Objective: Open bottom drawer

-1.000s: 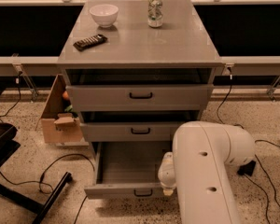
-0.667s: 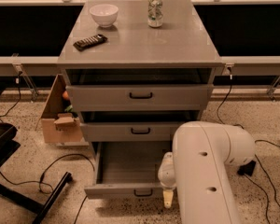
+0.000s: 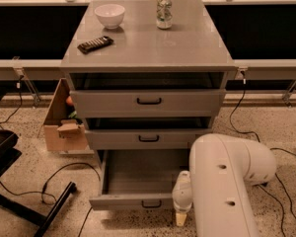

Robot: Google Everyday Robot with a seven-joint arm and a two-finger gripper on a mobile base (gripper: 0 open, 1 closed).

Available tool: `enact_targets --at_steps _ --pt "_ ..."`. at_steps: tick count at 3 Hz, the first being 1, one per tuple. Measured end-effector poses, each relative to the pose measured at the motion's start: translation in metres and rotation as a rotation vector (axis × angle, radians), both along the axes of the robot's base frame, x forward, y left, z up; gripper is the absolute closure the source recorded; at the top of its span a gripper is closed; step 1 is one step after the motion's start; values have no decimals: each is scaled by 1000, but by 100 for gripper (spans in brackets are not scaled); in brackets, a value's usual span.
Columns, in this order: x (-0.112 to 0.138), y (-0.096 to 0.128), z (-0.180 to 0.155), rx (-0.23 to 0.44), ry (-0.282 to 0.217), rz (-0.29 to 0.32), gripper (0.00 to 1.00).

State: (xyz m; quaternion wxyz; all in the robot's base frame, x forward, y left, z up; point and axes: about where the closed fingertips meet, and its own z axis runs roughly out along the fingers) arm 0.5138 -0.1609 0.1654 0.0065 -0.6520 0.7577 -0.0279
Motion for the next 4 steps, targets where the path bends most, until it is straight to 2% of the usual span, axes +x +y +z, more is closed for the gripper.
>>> enact_targets --at_steps 1,3,4 --pt "-29 -6 0 9 30 -30 53" --pt "-26 -9 8 6 30 -33 99" --pt "-25 -12 15 3 28 -39 100"
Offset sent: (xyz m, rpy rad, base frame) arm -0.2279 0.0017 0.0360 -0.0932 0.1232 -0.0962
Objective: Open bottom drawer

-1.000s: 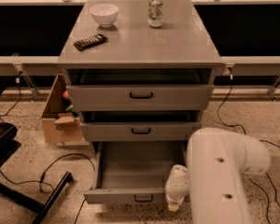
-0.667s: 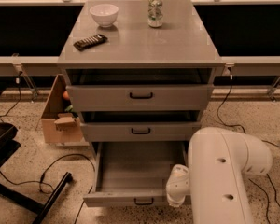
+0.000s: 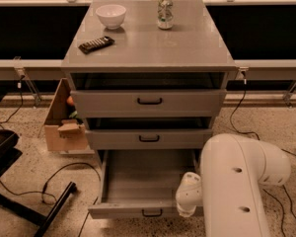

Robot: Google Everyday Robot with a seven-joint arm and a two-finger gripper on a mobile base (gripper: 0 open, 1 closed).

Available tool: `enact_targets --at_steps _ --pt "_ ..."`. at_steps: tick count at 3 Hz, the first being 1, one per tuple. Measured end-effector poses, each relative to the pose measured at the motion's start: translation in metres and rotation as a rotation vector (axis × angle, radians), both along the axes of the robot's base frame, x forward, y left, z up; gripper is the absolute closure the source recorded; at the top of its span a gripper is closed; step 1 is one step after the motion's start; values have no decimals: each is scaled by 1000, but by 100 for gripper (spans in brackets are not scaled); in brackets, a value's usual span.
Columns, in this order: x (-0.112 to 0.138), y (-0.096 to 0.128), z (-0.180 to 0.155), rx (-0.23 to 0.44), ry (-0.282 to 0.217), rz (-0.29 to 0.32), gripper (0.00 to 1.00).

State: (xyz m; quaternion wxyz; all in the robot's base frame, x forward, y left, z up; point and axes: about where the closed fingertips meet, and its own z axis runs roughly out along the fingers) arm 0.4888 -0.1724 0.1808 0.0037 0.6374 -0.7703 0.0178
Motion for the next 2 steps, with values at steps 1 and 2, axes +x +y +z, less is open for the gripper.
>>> enact_targets --at_steps 1,2 --pt "6 -2 2 0 0 0 100" --pt "6 -2 2 0 0 0 82"
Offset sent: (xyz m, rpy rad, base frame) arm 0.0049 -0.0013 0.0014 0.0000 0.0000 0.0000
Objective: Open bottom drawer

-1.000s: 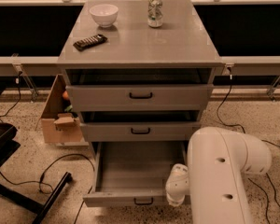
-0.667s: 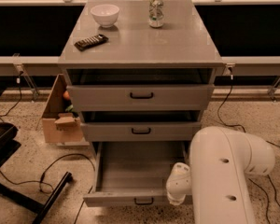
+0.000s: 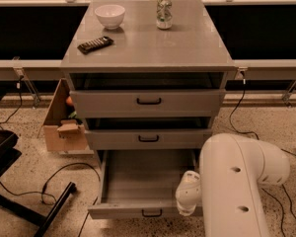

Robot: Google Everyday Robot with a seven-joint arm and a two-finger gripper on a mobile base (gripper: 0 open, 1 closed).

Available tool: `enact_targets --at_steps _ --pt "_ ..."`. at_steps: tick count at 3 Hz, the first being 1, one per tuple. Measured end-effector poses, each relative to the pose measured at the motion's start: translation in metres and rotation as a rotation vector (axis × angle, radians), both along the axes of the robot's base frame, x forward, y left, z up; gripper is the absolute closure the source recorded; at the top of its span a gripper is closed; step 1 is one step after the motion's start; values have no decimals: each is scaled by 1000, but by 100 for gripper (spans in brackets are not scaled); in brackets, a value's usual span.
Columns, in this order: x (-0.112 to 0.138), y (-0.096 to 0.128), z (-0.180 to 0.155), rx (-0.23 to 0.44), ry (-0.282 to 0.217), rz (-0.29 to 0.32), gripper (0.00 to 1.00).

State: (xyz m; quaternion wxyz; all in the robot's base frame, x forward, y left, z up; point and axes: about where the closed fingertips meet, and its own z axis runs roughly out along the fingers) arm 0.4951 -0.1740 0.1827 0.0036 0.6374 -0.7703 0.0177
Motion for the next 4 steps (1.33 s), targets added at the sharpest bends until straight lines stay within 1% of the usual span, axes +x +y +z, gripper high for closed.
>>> enact_targets --at_steps 1,2,3,4 --pt "0 0 0 0 0 0 58" --pt "0 0 0 0 0 0 27" --pt "0 0 0 0 0 0 4" --pt "0 0 0 0 0 0 0"
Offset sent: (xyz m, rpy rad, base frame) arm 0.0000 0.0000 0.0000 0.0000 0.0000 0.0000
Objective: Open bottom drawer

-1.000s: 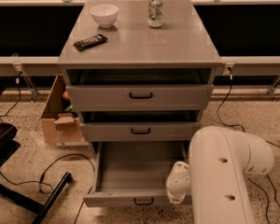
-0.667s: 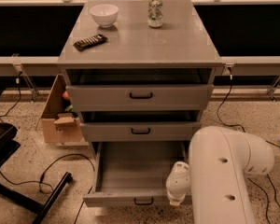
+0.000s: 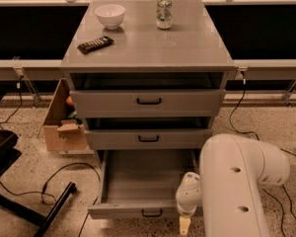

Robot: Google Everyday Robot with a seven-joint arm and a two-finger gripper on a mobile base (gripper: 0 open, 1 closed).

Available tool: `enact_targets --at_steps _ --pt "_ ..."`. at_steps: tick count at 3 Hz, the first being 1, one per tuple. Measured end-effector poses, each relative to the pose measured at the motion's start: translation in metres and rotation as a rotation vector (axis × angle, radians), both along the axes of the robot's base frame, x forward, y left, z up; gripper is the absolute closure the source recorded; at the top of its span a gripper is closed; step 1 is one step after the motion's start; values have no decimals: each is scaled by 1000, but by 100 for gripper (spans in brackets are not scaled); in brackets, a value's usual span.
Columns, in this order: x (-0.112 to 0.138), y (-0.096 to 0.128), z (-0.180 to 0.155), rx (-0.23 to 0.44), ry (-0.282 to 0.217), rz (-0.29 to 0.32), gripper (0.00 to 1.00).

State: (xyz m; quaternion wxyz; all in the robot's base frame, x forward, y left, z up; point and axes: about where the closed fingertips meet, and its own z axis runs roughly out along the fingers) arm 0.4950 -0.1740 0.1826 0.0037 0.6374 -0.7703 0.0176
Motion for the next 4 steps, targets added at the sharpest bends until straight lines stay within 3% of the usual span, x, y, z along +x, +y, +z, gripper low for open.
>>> enact_targets --at_steps 1,2,4 --pt "0 0 0 0 0 0 0" --pt "9 -14 31 16 -16 -2 0" --pt "22 -90 213 137 -138 -159 0"
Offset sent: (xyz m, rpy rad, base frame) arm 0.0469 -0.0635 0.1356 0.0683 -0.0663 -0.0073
